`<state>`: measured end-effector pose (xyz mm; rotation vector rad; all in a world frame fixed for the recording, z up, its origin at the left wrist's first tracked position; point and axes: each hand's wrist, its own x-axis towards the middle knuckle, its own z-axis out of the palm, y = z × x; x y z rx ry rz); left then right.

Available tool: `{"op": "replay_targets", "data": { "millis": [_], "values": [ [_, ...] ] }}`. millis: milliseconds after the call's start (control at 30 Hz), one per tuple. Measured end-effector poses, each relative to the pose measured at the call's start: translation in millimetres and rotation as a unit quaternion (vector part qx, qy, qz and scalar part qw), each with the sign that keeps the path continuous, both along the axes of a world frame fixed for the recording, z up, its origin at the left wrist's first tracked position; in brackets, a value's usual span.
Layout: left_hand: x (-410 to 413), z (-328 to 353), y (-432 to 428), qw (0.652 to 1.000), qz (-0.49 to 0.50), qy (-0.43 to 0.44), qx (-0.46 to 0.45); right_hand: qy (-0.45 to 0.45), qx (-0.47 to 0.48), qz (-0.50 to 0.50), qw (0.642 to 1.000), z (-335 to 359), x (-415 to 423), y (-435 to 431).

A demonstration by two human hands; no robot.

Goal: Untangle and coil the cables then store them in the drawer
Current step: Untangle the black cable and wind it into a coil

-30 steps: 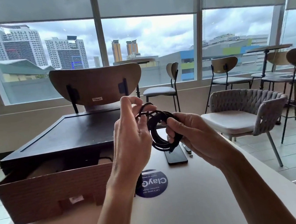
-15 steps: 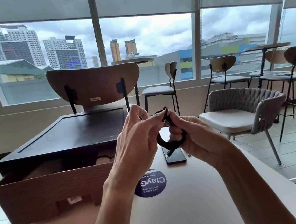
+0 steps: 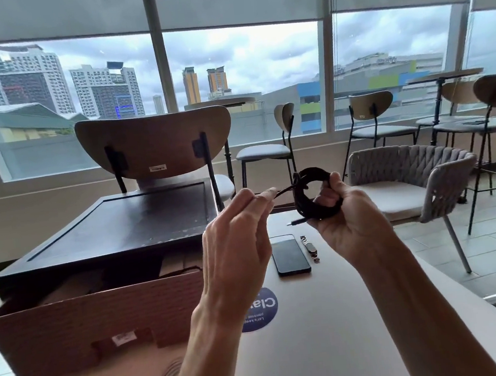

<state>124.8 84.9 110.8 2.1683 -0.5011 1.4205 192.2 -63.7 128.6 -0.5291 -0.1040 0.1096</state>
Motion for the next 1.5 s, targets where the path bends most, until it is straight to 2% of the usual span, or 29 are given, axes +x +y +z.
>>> {"op": "replay_targets", "data": {
  "millis": [233,300,367,433,533,633,767,833,900,967,1000,1033,1100,1167,1200,1400,1500],
  "values": [
    [-2.8,8.4,5.5,0.999,-0.004,0.03,-0.01,-0.017,0.069,-0.04,0.997,1.7,-1.3,-0.4],
    [-5.3,10.5,10.0,0.996,-0.015,0.078,-0.036,-0.035,0.055,-0.064,0.996,0.8,-3.1,-0.8],
    [-6.1,9.4,15.0,0.984,-0.029,0.164,-0.056,-0.057,0.02,-0.093,0.994,0.7,-4.2,-2.4],
    [-4.5,7.2,20.2,0.955,-0.053,0.289,-0.048,-0.071,-0.002,-0.107,0.992,1.5,-4.6,-1.8],
    [-4.3,3.2,18.0,0.885,-0.087,0.457,-0.003,-0.094,-0.015,-0.115,0.989,3.4,-6.6,-0.4],
    [-6.0,2.0,18.3,0.854,-0.053,0.516,0.037,-0.107,0.007,-0.104,0.989,6.4,-7.0,-4.2],
    [0.3,7.1,46.9,0.87,0.117,0.473,0.071,-0.096,0.073,-0.068,0.99,11.1,-0.8,-32.9],
    [-3.1,12.8,57.1,0.89,0.166,0.425,0.017,-0.089,0.066,-0.039,0.993,11.8,2.0,-43.7],
    [-7.7,15.4,59.2,0.918,0.211,0.334,-0.039,-0.089,0.018,0.0,0.996,10.7,2.4,-45.2],
    [-10.0,16.6,53.0,0.944,0.177,0.247,-0.13,-0.094,-0.027,0.054,0.994,9.2,-1.8,-38.7],
    [-9.1,16.2,48.9,0.946,0.101,0.236,-0.199,-0.093,-0.041,0.082,0.991,8.6,-4.7,-33.8],
    [-6.9,15.3,43.4,0.926,0.001,0.251,-0.281,-0.092,-0.052,0.106,0.989,8.9,-9.1,-28.8],
    [-1.9,12.5,30.7,0.836,-0.173,0.301,-0.424,-0.081,-0.08,0.138,0.984,9.5,-17.6,-19.0],
    [2.4,9.9,18.0,0.751,-0.274,0.316,-0.511,-0.068,-0.104,0.15,0.981,9.2,-22.8,-10.4],
    [4.9,8.1,12.0,0.724,-0.301,0.31,-0.538,-0.065,-0.113,0.154,0.979,9.2,-24.9,-7.3],
    [10.6,5.6,8.4,0.658,-0.331,0.264,-0.623,-0.047,-0.174,0.143,0.973,0.7,-16.6,-1.4],
    [7.9,9.9,21.7,0.622,-0.342,0.273,-0.649,-0.042,-0.174,0.155,0.972,-3.6,-11.6,-1.5]
  ]
}}
